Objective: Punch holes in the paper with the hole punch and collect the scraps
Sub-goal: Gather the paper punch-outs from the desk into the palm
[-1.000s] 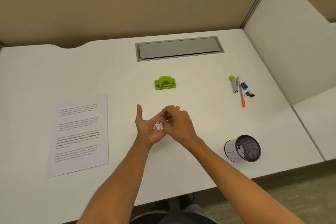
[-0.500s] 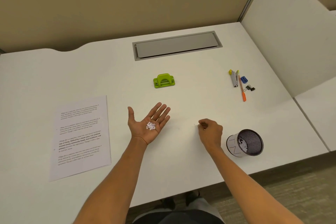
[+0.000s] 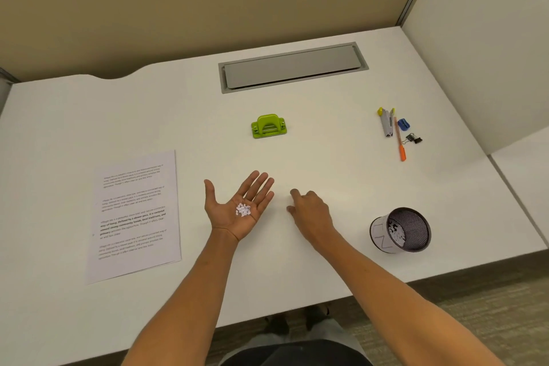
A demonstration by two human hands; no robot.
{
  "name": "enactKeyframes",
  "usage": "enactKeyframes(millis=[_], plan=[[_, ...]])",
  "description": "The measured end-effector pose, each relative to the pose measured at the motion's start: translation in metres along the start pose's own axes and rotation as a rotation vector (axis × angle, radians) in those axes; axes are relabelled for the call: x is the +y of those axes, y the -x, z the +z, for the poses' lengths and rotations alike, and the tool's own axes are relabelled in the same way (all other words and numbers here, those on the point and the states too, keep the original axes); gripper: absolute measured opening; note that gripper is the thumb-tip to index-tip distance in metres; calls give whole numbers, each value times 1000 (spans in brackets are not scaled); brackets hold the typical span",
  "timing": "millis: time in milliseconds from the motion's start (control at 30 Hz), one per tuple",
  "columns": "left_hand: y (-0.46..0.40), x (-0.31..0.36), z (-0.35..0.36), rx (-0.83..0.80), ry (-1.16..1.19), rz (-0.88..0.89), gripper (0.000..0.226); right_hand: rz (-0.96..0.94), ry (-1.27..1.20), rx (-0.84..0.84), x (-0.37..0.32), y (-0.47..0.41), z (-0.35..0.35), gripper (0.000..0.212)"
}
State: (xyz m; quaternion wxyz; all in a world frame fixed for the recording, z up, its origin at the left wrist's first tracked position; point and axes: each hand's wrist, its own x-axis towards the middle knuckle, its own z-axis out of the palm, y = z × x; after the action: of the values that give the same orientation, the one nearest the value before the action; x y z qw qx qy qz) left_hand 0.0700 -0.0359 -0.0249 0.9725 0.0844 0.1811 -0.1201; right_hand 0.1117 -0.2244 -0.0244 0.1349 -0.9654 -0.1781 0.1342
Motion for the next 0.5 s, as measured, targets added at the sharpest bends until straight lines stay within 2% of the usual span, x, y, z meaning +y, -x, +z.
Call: enactKeyframes(millis=[300,400,500], plan=[[6,-9,-1,6,14,10,105,-52,247,1,-21,-5,0,56],[9,-9,-4,19,8,19,105,-131,342,64,-14,1,4,52],[12,-11,-4,13,16,21,107,-173,390,21,-4,3,4,46]])
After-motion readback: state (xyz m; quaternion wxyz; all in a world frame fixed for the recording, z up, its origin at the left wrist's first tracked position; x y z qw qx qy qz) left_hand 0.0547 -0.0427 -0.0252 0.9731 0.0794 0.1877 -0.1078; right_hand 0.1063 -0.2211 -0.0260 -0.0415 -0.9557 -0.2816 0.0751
